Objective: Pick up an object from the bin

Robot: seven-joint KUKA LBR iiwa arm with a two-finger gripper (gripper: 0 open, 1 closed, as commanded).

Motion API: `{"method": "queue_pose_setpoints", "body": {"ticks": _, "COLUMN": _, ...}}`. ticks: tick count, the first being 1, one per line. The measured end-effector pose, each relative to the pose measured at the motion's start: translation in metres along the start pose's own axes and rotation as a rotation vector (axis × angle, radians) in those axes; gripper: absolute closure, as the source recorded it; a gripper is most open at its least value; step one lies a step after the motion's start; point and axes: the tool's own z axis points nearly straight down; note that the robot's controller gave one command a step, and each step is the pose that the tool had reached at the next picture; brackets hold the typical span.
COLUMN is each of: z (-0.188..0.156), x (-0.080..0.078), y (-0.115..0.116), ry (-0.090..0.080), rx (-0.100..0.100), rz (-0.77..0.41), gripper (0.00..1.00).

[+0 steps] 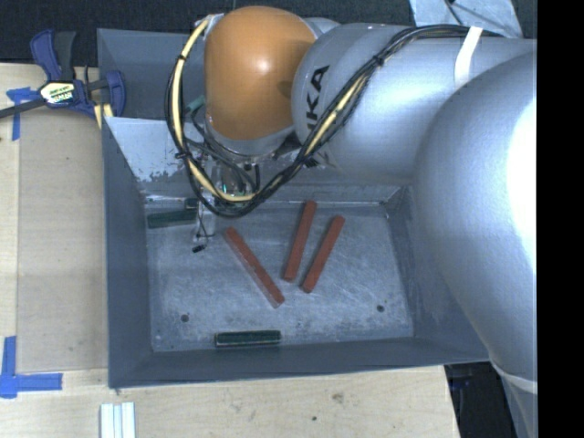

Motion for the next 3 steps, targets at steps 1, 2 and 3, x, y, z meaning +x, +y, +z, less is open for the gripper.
{"method": "queue_pose_setpoints", "body": {"ticks": 1, "z": 0.117, "x": -0.001, "y": -0.018, "ry": -0.006, "rx": -0.001, "rz": 0.039, "gripper": 0.00}}
{"method": "queue_pose_setpoints", "body": {"ticks": 2, "z": 0.109, "x": -0.005, "y": -0.017, "ry": -0.015, "rx": -0.005, "rz": 0.042, "gripper": 1.00}}
{"method": "queue_pose_setpoints", "body": {"ticks": 3, "z": -0.043, "x": -0.012, "y": -0.015, "ry": -0.017, "rx": -0.001, "rz": -0.350, "gripper": 1.00}}
